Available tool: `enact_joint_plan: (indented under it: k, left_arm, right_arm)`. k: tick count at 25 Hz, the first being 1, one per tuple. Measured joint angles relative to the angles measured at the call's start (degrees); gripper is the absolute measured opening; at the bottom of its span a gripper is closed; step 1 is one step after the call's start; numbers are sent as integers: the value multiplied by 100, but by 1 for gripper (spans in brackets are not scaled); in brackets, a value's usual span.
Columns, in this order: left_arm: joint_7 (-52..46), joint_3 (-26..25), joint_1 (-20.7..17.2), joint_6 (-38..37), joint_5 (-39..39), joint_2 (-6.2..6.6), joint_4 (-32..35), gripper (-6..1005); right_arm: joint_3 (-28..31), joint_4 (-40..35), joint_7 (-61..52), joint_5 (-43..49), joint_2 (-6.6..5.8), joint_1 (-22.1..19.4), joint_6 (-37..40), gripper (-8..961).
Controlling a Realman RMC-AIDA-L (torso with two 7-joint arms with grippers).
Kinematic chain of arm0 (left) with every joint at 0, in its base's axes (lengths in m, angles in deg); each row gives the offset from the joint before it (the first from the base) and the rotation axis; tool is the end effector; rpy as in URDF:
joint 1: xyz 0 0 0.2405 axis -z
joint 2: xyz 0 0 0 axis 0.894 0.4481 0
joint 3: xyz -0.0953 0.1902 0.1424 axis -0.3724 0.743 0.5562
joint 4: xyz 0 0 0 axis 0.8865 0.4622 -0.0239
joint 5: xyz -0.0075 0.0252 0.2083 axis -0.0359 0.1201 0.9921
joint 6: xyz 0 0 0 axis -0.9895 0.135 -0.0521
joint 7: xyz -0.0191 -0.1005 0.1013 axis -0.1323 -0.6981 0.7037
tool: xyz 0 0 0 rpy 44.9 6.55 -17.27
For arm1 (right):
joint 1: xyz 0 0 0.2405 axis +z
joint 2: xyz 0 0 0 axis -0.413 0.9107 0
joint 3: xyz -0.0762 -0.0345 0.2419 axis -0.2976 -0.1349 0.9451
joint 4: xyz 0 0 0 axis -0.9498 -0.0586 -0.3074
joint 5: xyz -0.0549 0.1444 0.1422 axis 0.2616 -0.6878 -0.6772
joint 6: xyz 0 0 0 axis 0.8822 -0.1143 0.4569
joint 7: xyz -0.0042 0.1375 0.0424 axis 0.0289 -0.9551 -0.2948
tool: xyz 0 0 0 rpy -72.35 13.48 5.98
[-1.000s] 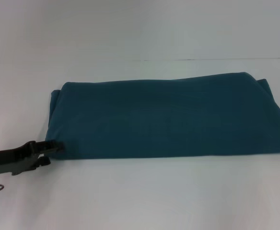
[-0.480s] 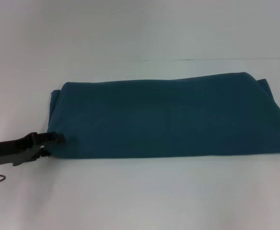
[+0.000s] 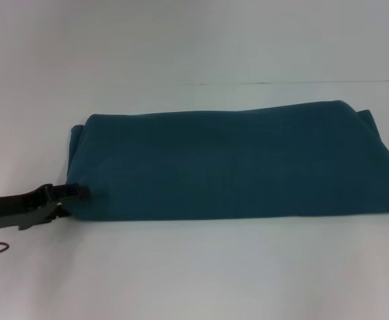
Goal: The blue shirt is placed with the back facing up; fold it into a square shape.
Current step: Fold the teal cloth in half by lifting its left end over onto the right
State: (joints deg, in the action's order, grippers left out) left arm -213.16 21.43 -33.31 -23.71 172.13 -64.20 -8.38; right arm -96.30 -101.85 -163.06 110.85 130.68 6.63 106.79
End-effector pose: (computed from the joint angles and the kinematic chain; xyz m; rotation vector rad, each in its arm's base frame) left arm -0.3362 0.3346 0.0174 -1.8623 -1.9632 -0.5797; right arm 0.3144 0.3805 0.1343 -2.0722 1.1944 0.5621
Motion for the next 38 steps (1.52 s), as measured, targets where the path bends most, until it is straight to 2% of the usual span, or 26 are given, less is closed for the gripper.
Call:
enact_joint_plan:
  k: [4,6,17,23,27,30,38]
  left_arm:
    - [32,84,20,26,-16,0,4,723]
    - [87,87,30,44,-41,0,5,558]
    - [126,94,30,133,-12,0,0,324]
    - [163,91,-9,179,-6,0,25,90]
    - [235,-1,-90,181,-7,3,78,39]
    - [280,-100,-210,159,-30,16,194,26]
    - [537,-783,-552,-122,-8,179,561,26]
  right_arm:
    - [0,0,0,0,0,4,-8,734]
    - [0,0,0,0,0,9,-6,733]
    - [-18,0,0,0,9,9,10,732]
    - [-36,2,0,0,40,-12,16,732]
    - [-28,48,1,0,83,-3,16,732]
    - [-18,57,15,-1,163,35,-5,731]
    - [-4,61,47,-18,432,221,-73,731]
